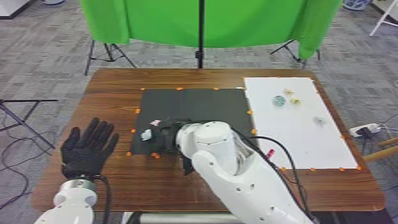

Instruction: Arrange flowers

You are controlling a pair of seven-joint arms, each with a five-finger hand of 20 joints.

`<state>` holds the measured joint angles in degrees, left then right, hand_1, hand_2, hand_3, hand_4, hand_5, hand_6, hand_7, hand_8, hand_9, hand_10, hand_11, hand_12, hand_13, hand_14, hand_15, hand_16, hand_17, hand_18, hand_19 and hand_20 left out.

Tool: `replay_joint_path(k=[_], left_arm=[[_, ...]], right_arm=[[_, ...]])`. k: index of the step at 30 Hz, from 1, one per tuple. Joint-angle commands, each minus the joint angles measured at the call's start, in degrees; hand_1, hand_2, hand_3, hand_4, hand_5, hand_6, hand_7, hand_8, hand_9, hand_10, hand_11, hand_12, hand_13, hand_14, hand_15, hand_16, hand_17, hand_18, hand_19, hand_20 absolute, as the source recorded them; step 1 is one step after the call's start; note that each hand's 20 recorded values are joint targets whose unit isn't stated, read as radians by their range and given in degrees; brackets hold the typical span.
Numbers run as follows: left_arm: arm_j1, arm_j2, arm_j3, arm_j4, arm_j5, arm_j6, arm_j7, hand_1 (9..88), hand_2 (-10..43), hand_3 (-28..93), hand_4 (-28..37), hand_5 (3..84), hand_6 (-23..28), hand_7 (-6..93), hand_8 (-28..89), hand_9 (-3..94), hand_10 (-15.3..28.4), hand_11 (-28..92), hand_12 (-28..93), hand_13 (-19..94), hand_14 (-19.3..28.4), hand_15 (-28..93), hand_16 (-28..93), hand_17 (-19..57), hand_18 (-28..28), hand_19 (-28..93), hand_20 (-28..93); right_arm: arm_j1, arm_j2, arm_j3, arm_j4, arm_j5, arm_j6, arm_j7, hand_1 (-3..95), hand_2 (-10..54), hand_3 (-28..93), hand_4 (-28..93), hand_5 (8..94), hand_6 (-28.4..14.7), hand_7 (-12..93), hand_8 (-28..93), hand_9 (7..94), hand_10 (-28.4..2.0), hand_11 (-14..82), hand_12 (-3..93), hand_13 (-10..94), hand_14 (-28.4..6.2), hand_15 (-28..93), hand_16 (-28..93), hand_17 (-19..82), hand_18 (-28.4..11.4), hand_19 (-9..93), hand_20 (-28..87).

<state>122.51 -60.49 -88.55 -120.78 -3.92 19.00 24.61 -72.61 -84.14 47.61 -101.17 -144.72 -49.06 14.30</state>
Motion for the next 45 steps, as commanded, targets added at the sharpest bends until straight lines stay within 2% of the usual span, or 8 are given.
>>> replay_joint_path(k=[1,7,11,17,26,33,39,45], left_arm=[[0.37,-0.34,0.25,0.48,0.12,0.46,-0.95,27.0,17.0,77,-28.3,47.8,10.9,13.0,-10,41.7,16.4,26,9,30,16.3,42,-10,-8.4,14.2,40,12],[0.62,-0.58,0.14,0.37,0.19,0.36,-0.87,26.9,17.1,77,-28.3,47.9,11.0,13.0,-10,41.7,16.4,26,9,30,16.3,42,-10,-8.4,14.2,40,12],[1.17,-0.63,0.13,0.01,0.11,0.23,-0.47,26.9,17.1,77,-28.3,47.8,10.9,13.0,-10,41.7,16.4,26,9,30,16.3,42,-10,-8.4,14.3,40,13],[0.81,-1.78,-0.16,0.40,0.39,0.41,-0.93,27.0,17.0,77,-28.3,47.8,10.9,13.1,-10,41.7,16.4,26,9,30,16.3,42,-10,-8.5,14.2,39,12],[2.55,-1.95,-1.04,-0.34,0.07,0.32,0.72,26.9,16.9,77,-28.3,47.7,10.9,13.0,-10,41.7,16.4,26,9,30,16.4,42,-10,-8.5,14.3,39,13],[3.53,-1.94,-1.62,-0.97,0.20,0.02,1.62,26.9,16.8,77,-28.3,47.7,10.9,12.9,-10,41.7,16.4,26,9,30,16.3,42,-10,-8.5,14.3,39,13],[3.92,-1.95,-1.91,-1.06,0.20,0.13,1.63,27.0,16.7,77,-28.3,47.6,10.9,12.9,-10,41.6,16.4,26,9,30,16.3,42,-10,-8.5,14.3,39,13],[3.61,-2.07,-1.74,-0.89,0.36,-0.05,1.19,27.0,16.7,77,-28.3,47.7,10.8,13.0,-10,41.6,16.3,26,9,30,16.3,42,-10,-8.5,14.3,39,13]], right_arm=[[-0.71,0.29,0.66,-0.88,-0.60,3.65,-1.07,36.6,4.0,81,-20,59.4,-1.5,10,-11,61.0,-21.6,55.1,31.9,59,-19.8,86,35,34,-27.4,93,65],[-0.67,0.85,2.51,-1.59,3.40,9.16,0.75,36.9,3.1,81,-20,60.7,-1.7,11,-12,61.0,-21.3,54.4,30.8,59,-19.7,86,35,34,-27.3,93,65],[-0.74,1.46,3.73,-2.62,5.40,9.85,1.42,37.3,1.6,81,-21,63.5,-1.7,12,-11,62.0,-20.8,54.1,30.2,60,-19.2,86,35,34,-27.1,93,65],[-1.13,4.36,9.23,-4.58,10.03,13.39,4.46,36.9,0.5,81,-21,67.0,-2.9,14,-12,62.5,-20.5,53.5,29.7,60,-18.7,86,34,35,-26.9,93,64],[-2.93,15.22,18.64,-6.87,12.00,21.34,10.49,36.9,-2.4,81,-23,63.0,-5.1,14,-12,63.5,-20.0,39.2,22.9,58,-18.2,80,31,32,-26.3,93,56],[-8.10,23.19,25.50,-7.17,8.22,23.57,12.69,39.3,-9.3,81,-25,57.8,-5.2,15,-12,55.8,-20.3,21.2,17.5,49,-17.7,68,19,31,-26.1,93,55],[-10.47,25.75,27.92,-3.45,4.54,25.74,13.02,41.0,-9.5,82,-28,56.2,-5.0,15,-13,50.8,-19.2,16.9,16.1,45,-17.1,57,14,29,-26.3,93,53],[-11.03,26.04,29.31,-0.72,1.88,29.65,14.45,42.5,-9.5,82,-28,53.7,-4.5,16,-13,47.7,-18.0,15.1,15.3,44,-16.4,55,13,29,-25.9,92,52]])
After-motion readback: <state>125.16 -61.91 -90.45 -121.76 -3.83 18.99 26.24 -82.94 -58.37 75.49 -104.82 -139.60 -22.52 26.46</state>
